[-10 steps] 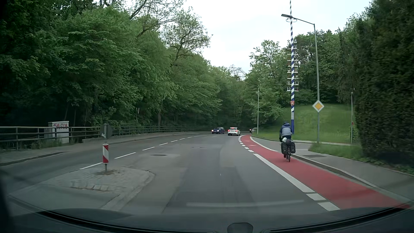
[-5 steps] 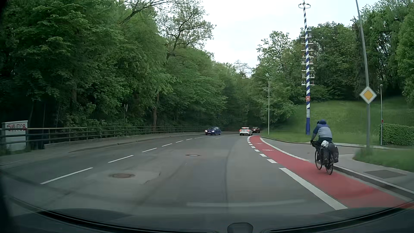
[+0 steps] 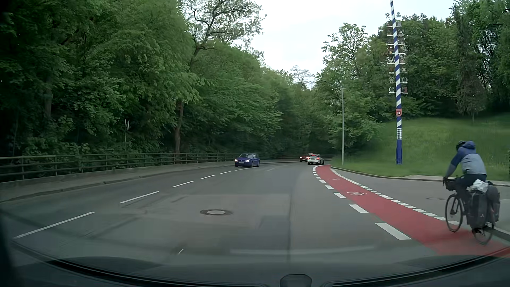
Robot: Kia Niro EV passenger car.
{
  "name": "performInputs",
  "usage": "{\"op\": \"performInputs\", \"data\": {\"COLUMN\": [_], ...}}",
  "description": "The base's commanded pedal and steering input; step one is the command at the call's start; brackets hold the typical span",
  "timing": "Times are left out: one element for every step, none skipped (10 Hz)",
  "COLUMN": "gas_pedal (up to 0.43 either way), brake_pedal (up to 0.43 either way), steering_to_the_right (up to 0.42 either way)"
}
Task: Follow the waypoints while adhering to traffic rules and regulations
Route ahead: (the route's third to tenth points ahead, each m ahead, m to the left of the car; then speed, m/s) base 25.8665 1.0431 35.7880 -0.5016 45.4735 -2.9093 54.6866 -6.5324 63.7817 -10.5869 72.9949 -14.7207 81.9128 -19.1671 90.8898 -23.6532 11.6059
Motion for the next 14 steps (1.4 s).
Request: {"op": "performInputs", "data": {"gas_pedal": [0.028, 0.028, 0.028, 0.028, 0.008, 0.0, 0.0, 0.0, 0.0, 0.0, 0.0, 0.0, 0.0, 0.02], "brake_pedal": [0.0, 0.0, 0.0, 0.0, 0.0, 0.0, 0.0, 0.0, 0.0, 0.0, 0.0, 0.0, 0.0, 0.0], "steering_to_the_right": [-0.001, 0.0, 0.004, 0.007, 0.009, 0.01, 0.01, 0.012, 0.014, 0.016, 0.02, 0.024, 0.028, 0.031]}}
